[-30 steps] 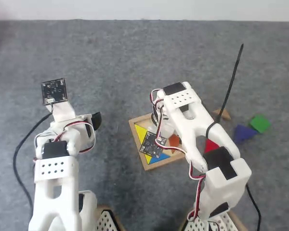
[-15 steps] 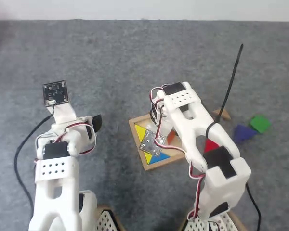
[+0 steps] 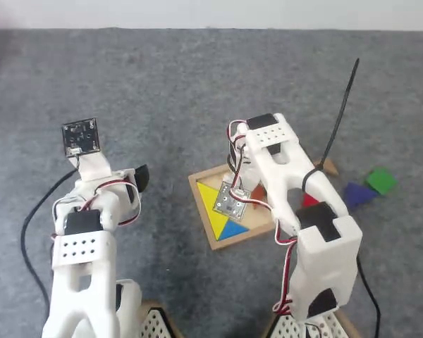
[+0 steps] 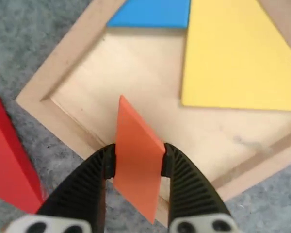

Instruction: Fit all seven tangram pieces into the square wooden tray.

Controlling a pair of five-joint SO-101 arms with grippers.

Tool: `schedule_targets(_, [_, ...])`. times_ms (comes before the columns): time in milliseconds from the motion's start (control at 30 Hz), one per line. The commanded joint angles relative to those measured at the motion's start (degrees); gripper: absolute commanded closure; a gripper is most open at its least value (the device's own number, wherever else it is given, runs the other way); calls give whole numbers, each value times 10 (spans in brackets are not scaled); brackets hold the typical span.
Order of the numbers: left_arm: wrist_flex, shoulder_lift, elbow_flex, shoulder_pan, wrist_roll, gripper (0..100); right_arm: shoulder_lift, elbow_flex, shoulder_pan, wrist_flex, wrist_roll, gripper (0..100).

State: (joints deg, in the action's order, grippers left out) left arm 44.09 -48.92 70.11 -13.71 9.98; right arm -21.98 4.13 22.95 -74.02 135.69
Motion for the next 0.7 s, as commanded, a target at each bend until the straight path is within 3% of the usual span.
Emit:
schedule_targets(0, [-11,-8,-4,1,-4,731,6,-35,8,-6,5,987])
schedule_targets(167, [-11,-8,-4,1,-4,731,5,-35,28,15,-44,987])
schedule_targets(433, [-11,-8,-4,1,-4,731,5,-33,36,139,-449,987])
schedule_targets(567, [-11,-8,-4,2,-4,731,9,-33,33,136,-599,987])
schedule_targets(667, [-11,-8,-4,2,-4,731,10,-35,33,118,-663,987])
